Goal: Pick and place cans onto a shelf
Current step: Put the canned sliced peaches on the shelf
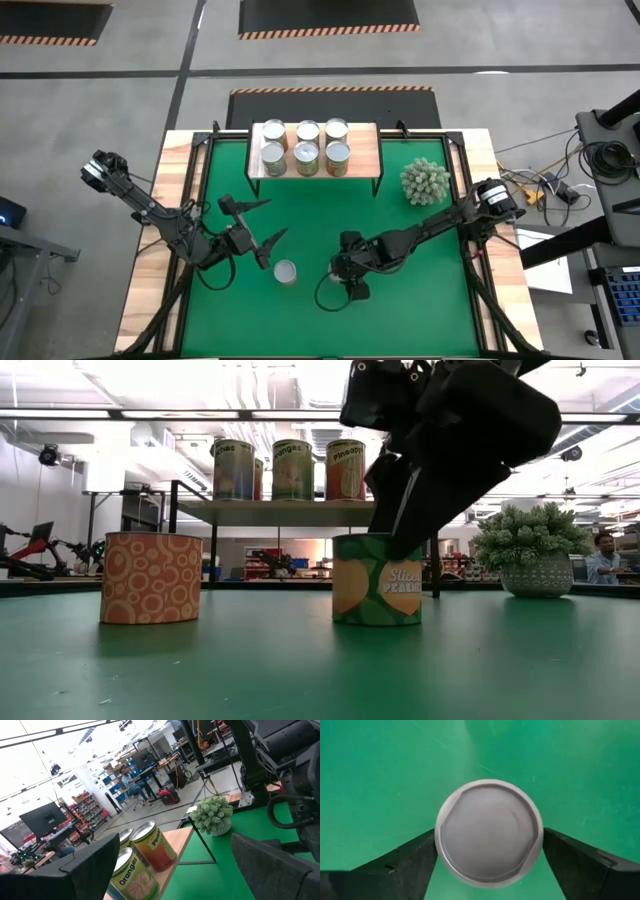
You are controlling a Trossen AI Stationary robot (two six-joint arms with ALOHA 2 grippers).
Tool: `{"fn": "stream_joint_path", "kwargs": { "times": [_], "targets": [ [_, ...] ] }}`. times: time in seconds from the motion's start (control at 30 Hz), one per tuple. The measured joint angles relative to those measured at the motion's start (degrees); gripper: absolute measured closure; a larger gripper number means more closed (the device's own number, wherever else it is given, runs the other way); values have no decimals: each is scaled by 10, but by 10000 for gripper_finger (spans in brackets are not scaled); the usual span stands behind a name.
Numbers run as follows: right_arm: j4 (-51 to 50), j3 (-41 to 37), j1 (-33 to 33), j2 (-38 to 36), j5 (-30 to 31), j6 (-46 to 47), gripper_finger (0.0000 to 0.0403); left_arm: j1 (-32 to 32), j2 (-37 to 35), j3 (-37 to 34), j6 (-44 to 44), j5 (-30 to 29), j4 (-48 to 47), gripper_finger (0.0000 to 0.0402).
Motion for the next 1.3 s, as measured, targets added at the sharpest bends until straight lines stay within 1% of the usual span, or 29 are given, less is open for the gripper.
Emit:
{"fn": "stream_joint_path", "kwargs": {
  "times": [0.2,0.37,0.43,0.53,0.67,0.83,1.0,1.1,1.3],
  "targets": [
    [3,0,0,0,1,0,110,0,0,0,0,0,0,40],
    [-15,16,0,-10,0,0,117,0,0,0,0,0,0,40],
    [-38,34,-2,-24,0,-6,114,0,0,0,0,0,0,40],
    [-98,64,-9,-53,0,-9,112,0,0,0,0,0,0,40],
    [-180,101,-35,-106,1,-10,111,0,0,0,0,0,0,40],
    [-250,120,-98,-191,20,-26,111,0,0,0,0,0,0,40],
    [-276,117,-195,-265,31,-52,115,0,0,0,0,0,0,40],
    [-285,116,-256,-282,30,-75,115,0,0,0,0,0,0,40],
    [-306,115,-351,-279,18,-139,115,0,0,0,0,0,0,40]
  ]
}}
